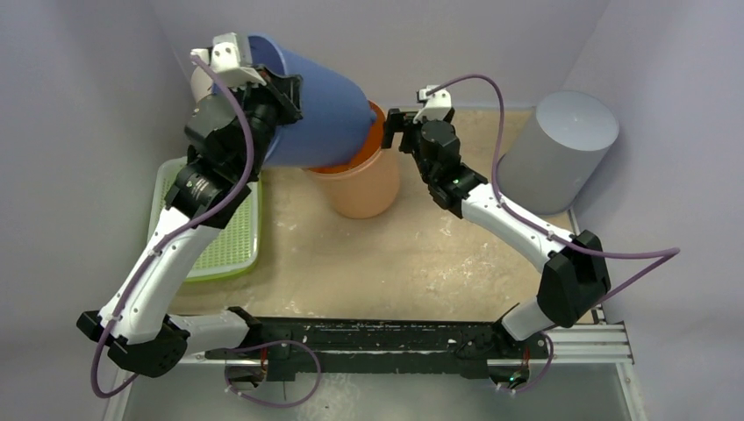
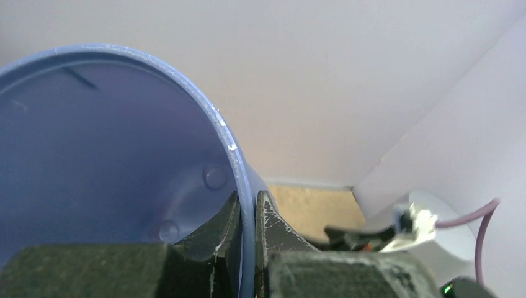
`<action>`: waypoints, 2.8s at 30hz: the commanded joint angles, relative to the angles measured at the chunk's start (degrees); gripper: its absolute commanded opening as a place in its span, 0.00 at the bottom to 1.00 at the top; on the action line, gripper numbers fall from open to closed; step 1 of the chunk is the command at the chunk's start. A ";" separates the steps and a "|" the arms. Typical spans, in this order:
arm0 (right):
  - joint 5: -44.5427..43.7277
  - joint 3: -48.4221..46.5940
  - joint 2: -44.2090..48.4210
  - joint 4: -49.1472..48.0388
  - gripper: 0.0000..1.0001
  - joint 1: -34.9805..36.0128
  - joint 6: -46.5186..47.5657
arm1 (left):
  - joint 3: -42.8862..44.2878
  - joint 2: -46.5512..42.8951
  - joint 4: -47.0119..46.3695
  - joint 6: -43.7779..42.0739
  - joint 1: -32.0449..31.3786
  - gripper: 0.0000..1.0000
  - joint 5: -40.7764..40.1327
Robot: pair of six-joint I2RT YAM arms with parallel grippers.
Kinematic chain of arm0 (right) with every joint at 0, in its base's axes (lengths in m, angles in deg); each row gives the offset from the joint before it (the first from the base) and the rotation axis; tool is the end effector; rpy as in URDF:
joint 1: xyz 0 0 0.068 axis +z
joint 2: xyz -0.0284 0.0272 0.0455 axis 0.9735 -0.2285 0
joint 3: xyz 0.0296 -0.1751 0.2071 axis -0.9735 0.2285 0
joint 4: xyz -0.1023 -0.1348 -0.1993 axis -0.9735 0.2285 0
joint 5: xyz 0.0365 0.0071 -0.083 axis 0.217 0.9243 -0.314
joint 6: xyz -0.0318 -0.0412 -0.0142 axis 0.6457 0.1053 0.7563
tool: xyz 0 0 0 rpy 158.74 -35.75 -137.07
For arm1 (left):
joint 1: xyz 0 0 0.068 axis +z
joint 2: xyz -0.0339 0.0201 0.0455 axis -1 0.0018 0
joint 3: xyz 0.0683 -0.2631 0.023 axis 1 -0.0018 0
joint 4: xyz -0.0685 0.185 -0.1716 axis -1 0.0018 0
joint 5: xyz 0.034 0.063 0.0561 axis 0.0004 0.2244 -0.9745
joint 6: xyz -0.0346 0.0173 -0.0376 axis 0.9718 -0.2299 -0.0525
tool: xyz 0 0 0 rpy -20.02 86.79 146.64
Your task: Turn the large container upside down
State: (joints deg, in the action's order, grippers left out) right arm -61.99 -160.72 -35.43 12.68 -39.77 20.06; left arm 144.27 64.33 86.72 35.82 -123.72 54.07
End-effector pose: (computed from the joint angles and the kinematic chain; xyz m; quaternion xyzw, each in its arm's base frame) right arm 0.3002 0.2076 0.3741 0.0249 0.6821 0.1799 0.7084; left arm 0.2024 -0.1192 0.5241 -0.0896 0.6649 -0.2413 0.7012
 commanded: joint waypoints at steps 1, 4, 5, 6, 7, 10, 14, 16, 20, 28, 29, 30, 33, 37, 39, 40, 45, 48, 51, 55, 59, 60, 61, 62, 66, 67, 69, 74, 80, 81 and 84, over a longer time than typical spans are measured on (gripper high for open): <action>-1.72 2.27 -0.08 8.75 1.00 0.06 3.18 | 5.13 -2.97 -10.50 -5.21 0.43 0.00 -4.84; -1.90 2.37 -0.21 9.09 1.00 -0.30 3.19 | 5.48 -3.83 -10.10 -6.36 0.43 0.00 -5.94; -1.99 2.46 -0.25 9.21 1.00 -0.55 3.07 | 6.04 -3.97 -9.94 -6.75 0.44 0.00 -6.25; -2.01 2.59 -0.19 9.31 1.00 -0.64 3.01 | 6.62 -4.11 -9.84 -7.28 0.43 0.00 -6.60; -2.11 2.83 -0.05 9.33 1.00 -0.86 2.87 | 7.31 -4.21 -9.83 -7.63 0.40 0.00 -6.81; -2.09 3.69 0.50 9.20 1.00 -1.63 2.29 | 9.50 -4.67 -9.69 -9.01 0.43 0.00 -7.32; -1.68 4.72 1.56 8.98 1.00 -2.71 1.85 | 12.06 -5.60 -9.55 -11.79 0.43 0.00 -8.94; -1.38 4.84 1.99 8.89 1.00 -3.12 1.90 | 13.48 -5.92 -8.67 -12.87 0.43 0.00 -9.37; -0.89 4.32 3.08 9.05 1.00 -3.46 2.16 | 18.12 -5.27 -2.89 -15.54 0.43 0.00 -10.49; -1.42 2.31 4.29 10.36 1.00 -3.53 3.70 | 11.08 -8.12 -0.01 -20.55 0.44 0.00 -18.92; -1.52 2.34 4.50 10.42 1.00 -3.53 3.77 | 10.03 -8.37 0.01 -21.01 0.42 0.00 -19.74; -1.56 2.38 4.76 10.34 1.00 -3.53 3.94 | 9.25 -8.55 0.17 -21.41 0.42 0.00 -20.52; -1.28 2.34 5.42 10.60 1.00 -3.53 4.41 | 8.72 -8.05 1.94 -22.49 0.42 0.00 -22.27; -0.25 1.83 6.45 11.46 1.00 -3.45 5.25 | 10.78 -6.07 6.55 -23.13 0.40 0.00 -24.93; 0.08 1.53 7.40 12.05 1.00 -3.52 6.38 | 10.73 -5.61 7.68 -23.48 0.42 0.00 -26.52; -0.25 1.29 7.80 11.92 1.00 -3.53 7.71 | 10.40 -5.38 8.08 -23.56 0.42 0.00 -27.10; 2.16 -0.98 9.15 13.28 1.00 -3.37 11.68 | 7.46 -5.71 7.61 -22.67 0.36 0.00 -27.32; 4.16 -1.97 10.42 13.55 1.00 -3.41 13.97 | 6.32 -5.79 7.43 -21.67 0.42 0.00 -26.18; 8.07 -2.95 11.14 14.98 1.00 -3.23 15.83 | 6.55 -4.51 8.48 -20.93 0.42 0.00 -24.47; 15.60 -5.40 10.76 18.62 1.00 -2.39 18.09 | 8.42 -1.82 11.83 -19.68 0.38 0.00 -22.56; 17.63 -7.68 9.42 20.70 0.99 1.69 20.82 | 8.10 -1.56 11.21 -19.10 0.35 0.00 -22.37; 18.01 -7.98 9.23 20.77 0.99 2.84 21.54 | 8.00 -1.56 11.11 -19.03 0.34 0.00 -22.28; 18.80 -8.25 9.04 20.85 0.98 3.83 22.12 | 7.88 -1.56 11.20 -18.93 0.35 0.00 -22.26; 19.54 -8.52 8.86 20.92 0.98 4.77 22.69 | 7.71 -1.65 11.24 -18.86 0.36 0.00 -22.26; 24.01 -9.01 8.63 20.93 0.94 8.61 24.46 | 6.84 -2.03 11.40 -19.05 0.40 0.00 -23.01; 25.20 -9.15 8.44 21.24 0.93 9.56 25.04 | 6.83 -2.08 11.54 -19.02 0.35 0.00 -23.04; 27.66 -9.76 7.73 22.22 0.90 11.61 26.17 | 6.70 -2.21 11.89 -19.16 0.39 0.00 -23.05; 29.98 -11.18 3.97 24.59 0.84 14.13 27.99 | 5.84 -3.04 11.72 -19.39 0.37 0.00 -23.58; 31.71 -13.11 -0.76 25.97 0.67 14.48 28.55 | 4.40 -4.10 11.94 -19.24 0.42 0.00 -24.03; 31.47 -13.23 -1.23 25.69 0.66 14.49 28.60 | 4.28 -4.17 12.30 -19.06 0.39 0.00 -23.95; 30.87 -13.64 -2.52 24.80 0.66 14.49 28.76 | 3.77 -4.47 12.89 -18.62 0.38 0.00 -23.74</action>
State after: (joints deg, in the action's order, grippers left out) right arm -31.85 -170.97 -37.88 38.56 -25.33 47.63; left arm 148.19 62.01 103.31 17.94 -123.39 31.18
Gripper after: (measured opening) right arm 0.663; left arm 0.047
